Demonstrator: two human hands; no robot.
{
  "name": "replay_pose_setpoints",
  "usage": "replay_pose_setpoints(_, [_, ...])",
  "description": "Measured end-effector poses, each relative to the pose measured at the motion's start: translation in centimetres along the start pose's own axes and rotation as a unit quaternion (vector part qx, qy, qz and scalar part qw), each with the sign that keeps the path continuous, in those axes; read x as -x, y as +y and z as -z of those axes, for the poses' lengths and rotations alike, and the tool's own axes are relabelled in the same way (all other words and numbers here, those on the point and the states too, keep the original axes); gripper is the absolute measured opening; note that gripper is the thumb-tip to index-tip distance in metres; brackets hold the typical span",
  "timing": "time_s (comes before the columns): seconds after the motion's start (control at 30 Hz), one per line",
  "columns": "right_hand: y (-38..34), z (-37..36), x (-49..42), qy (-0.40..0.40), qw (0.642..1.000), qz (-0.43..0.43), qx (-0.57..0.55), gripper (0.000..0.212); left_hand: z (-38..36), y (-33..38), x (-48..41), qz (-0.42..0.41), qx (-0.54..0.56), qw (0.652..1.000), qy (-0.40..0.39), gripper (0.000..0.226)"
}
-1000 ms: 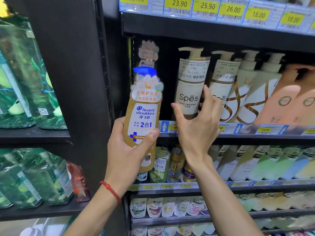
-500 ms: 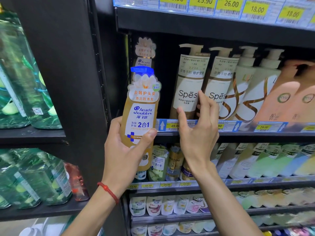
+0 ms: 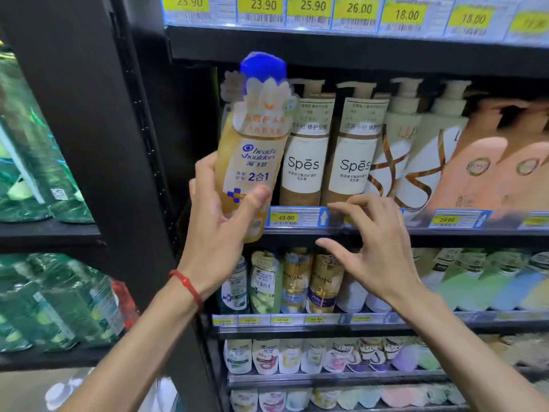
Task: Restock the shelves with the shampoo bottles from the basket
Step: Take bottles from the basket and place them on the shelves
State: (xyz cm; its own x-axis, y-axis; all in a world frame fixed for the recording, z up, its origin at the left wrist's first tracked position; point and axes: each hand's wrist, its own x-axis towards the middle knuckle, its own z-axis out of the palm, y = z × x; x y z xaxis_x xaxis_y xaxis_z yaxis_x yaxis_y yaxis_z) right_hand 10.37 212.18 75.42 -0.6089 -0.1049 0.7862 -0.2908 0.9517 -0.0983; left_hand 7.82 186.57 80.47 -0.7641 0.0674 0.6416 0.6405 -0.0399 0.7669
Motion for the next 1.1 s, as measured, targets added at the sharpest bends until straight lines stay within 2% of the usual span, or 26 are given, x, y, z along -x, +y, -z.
replay_pose_setpoints(0.1, [0.9,-0.4,0.2,-0.004,1.000,0.011,0.008,0.061,-0.6,0.6,-1.1,-0.028,-0.038,0.999,-0.004,0.042])
replay_pose_setpoints(0.27, [1.6,-0.7,0.4,0.006,1.000,0.012,0.000,0.062,-0.9,0.8,-2.9,-0.093,-0.096,0.989,0.055,0.048])
replay_pose_setpoints(0.47, [1.7,-1.1,0.5,0.016,1.000,-0.002,-0.018,0.063,-1.0,-0.6,-3.4,-0.093,-0.119,0.985,0.085,0.054])
replay_pose_setpoints(0.73, [1.5,-1.6,0.9,0.029,0.999,-0.014,-0.026,0.065,-1.5,-2.5,-3.0,0.013,-0.062,0.993,0.096,0.047])
replay_pose_setpoints(1.0, [1.2,-1.8,1.3,0.039,0.999,-0.024,-0.023,0.062,-1.1,-2.6,-4.1,0.079,-0.137,0.983,0.094,0.053])
replay_pose_setpoints(1.1, [1.1,-1.9,1.3,0.047,0.998,-0.023,-0.025,0.060,-1.0,-2.7,-4.5,0.089,-0.171,0.979,0.071,0.050])
